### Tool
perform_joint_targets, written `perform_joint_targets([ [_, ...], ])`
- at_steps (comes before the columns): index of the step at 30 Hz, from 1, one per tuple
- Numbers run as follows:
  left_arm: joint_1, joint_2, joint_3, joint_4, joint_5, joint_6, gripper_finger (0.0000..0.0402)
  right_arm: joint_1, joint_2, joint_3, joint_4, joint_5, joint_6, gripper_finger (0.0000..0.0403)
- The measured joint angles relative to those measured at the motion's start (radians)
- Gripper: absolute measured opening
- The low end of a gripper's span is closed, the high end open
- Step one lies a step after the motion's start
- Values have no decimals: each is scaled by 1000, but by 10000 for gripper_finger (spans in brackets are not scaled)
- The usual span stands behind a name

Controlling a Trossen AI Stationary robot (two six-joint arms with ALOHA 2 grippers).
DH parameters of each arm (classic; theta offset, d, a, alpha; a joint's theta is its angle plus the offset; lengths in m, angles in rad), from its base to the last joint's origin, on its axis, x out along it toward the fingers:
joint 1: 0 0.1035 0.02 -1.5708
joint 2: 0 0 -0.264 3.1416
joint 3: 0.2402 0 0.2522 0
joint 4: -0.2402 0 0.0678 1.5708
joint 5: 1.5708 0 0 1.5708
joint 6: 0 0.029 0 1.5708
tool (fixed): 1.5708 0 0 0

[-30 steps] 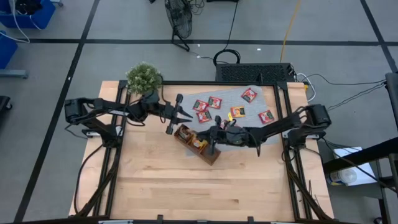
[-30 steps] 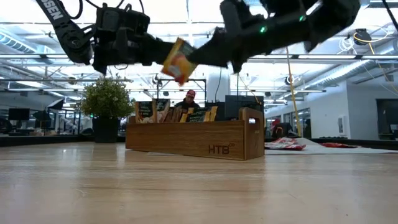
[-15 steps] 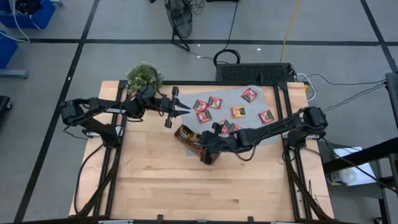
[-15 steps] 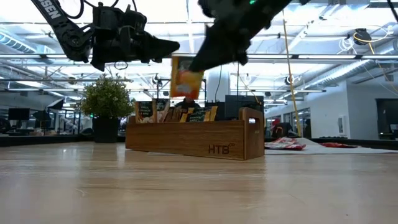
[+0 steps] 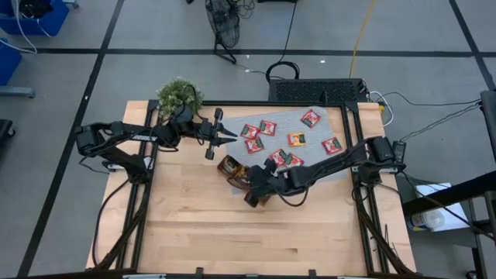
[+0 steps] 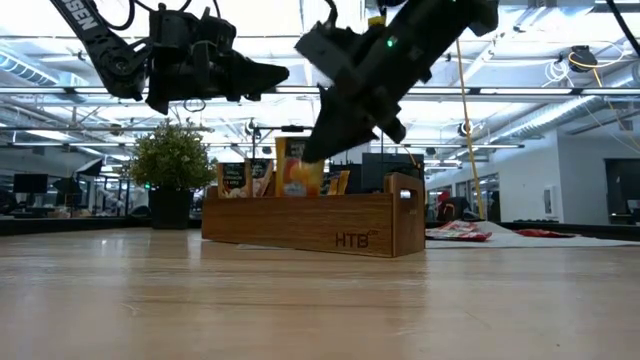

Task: Pick & Place Tea
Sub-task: Put the yellow tea bag into the middle section of the wooden organizer

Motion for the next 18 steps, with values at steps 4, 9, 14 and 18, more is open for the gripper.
perform_joint_targets([
  [4, 0, 0, 0, 0, 0, 0, 59, 0, 16, 0, -4, 19, 47, 0],
  [9, 0, 0, 0, 0, 0, 0, 61, -7, 52, 0, -6, 40, 109, 0],
  [14, 0, 0, 0, 0, 0, 1, 51, -10, 72, 0, -9, 42, 133, 0],
  [18, 0, 0, 0, 0, 0, 2, 45, -8, 73, 0, -13, 94, 129, 0],
])
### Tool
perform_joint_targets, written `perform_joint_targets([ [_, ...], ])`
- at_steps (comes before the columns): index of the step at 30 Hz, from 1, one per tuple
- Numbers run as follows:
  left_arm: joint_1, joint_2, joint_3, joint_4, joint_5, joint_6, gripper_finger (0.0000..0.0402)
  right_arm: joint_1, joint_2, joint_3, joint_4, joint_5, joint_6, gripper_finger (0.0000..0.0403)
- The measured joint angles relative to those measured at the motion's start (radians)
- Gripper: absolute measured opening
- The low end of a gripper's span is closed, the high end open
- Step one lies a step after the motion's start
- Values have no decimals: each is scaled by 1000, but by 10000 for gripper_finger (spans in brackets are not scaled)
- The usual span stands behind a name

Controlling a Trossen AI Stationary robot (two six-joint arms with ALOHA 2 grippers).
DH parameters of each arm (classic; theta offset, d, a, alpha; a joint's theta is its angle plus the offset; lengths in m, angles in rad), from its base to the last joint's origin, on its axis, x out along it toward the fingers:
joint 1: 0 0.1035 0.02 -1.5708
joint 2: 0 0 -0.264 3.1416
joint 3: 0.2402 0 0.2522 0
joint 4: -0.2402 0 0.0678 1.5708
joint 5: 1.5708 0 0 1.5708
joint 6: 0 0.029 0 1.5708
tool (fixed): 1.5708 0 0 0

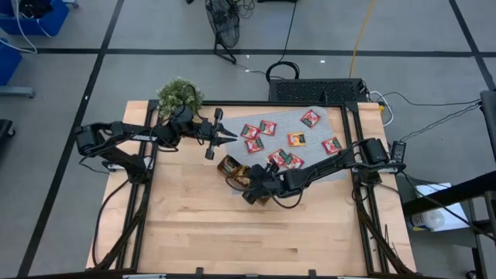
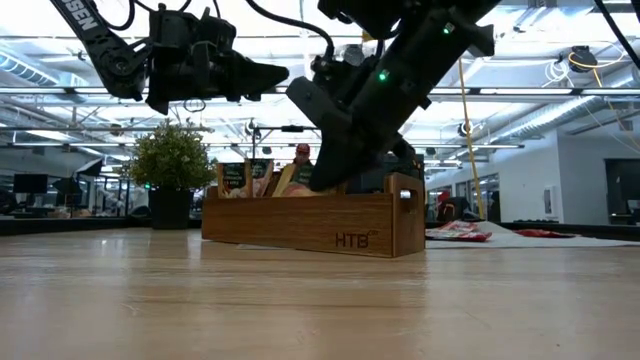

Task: Pick & Place Tea
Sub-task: Put the yellow tea bag into the middle section of the wooden organizer

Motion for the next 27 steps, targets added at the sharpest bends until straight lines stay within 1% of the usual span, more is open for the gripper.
perform_joint_targets([
  [3, 0, 0, 0, 0, 0, 0, 40, 0, 0, 0, -5, 23, -1, 0],
  [7, 0, 0, 0, 0, 0, 0, 43, 0, 0, 0, -23, 24, 15, 0],
  [15, 0, 0, 0, 0, 0, 0, 56, 0, 0, 0, -35, -1, -8, 4],
  [19, 0, 0, 0, 0, 0, 0, 62, 0, 0, -1, -33, 9, -25, 29],
  [22, 0, 0, 0, 0, 0, 0, 60, 0, 0, -1, -32, 50, -40, 55],
  [27, 0, 0, 0, 0, 0, 0, 52, 0, -1, -1, -32, 77, -66, 102],
])
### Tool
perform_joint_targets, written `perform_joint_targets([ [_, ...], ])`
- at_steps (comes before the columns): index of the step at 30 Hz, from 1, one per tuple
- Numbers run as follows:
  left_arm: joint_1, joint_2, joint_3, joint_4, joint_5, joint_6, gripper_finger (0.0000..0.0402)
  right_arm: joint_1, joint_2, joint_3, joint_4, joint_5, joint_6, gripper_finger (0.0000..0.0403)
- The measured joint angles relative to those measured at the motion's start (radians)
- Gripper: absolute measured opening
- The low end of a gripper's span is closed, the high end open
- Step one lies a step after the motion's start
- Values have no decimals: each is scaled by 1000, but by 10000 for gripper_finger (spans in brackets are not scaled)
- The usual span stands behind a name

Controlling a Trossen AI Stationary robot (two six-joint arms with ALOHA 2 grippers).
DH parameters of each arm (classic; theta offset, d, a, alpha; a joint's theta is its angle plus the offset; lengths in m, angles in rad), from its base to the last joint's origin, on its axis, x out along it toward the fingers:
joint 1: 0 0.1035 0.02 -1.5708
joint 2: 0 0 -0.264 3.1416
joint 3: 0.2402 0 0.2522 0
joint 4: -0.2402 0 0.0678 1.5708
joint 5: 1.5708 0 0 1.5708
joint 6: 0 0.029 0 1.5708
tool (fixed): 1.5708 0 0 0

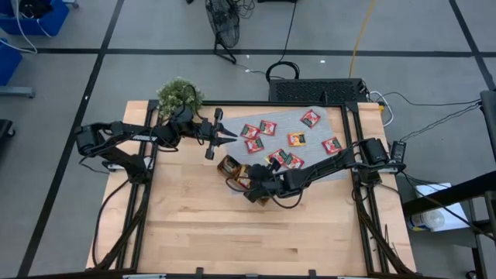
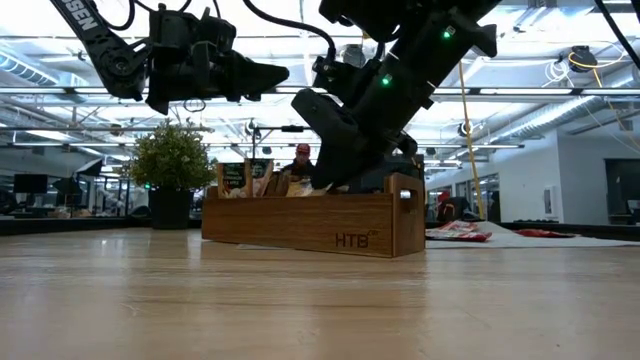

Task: Pick & Place Tea
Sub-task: Put the yellow tea bag into the middle section of the wooden organizer

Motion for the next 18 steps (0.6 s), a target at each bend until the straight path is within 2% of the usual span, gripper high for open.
perform_joint_targets([
  [5, 0, 0, 0, 0, 0, 0, 43, 0, -3, 0, -1, 28, -32, 138],
  [9, 0, 0, 0, 0, 0, 0, 36, 0, -20, 0, -1, 48, -67, 153],
  [18, 0, 0, 0, 0, 0, 0, 35, 0, -32, 0, 8, 47, -152, 146],
])
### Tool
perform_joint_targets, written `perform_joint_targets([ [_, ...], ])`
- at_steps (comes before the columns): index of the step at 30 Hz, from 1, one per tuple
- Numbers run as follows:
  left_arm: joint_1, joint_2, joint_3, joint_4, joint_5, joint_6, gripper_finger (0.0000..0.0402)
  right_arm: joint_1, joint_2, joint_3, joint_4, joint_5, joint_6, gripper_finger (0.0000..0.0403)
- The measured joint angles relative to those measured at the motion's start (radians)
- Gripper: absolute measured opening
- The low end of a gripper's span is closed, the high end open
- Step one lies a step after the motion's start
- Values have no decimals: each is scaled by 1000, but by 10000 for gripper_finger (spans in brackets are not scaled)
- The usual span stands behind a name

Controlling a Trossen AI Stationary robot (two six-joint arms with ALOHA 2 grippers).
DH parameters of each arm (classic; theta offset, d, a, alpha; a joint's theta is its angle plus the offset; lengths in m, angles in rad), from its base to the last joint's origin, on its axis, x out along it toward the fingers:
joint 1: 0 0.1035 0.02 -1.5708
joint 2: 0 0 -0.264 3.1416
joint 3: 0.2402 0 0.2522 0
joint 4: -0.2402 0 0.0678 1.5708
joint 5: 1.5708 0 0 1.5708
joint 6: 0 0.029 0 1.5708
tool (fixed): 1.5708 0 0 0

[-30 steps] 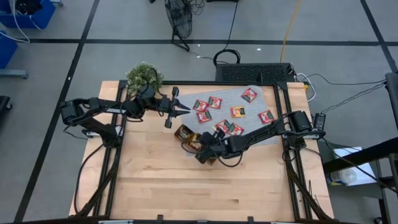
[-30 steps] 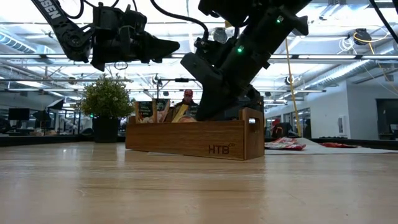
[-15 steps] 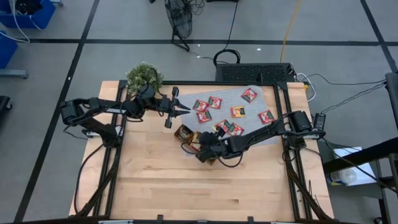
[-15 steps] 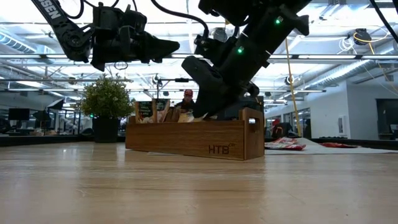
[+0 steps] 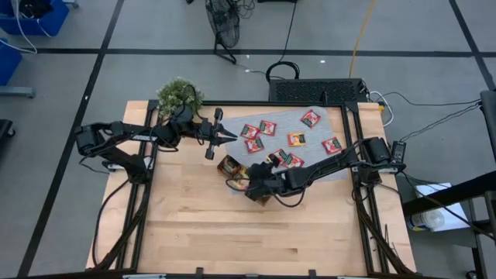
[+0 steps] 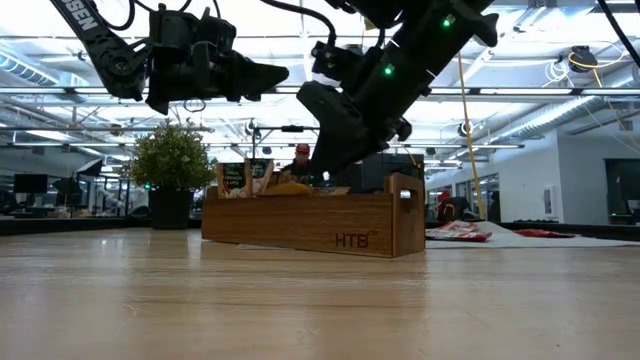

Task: Pick & Place Tea
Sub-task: Put the yellow tea bag into the middle section of the wooden organizer

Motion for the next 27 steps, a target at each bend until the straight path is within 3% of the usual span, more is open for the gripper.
perform_joint_targets([
  [9, 0, 0, 0, 0, 0, 0, 35, 35, -30, 0, 66, -45, -218, 144],
  [14, 0, 0, 0, 0, 0, 0, 35, 49, -16, 0, 83, -199, -351, 142],
  [17, 0, 0, 0, 0, 0, 0, 35, 51, 16, -1, 98, -239, -419, 142],
  [21, 0, 0, 0, 0, 0, 0, 35, 53, 41, -1, 129, -233, -479, 142],
  [27, 0, 0, 0, 0, 1, 0, 35, 54, 45, -2, 137, -125, -500, 141],
])
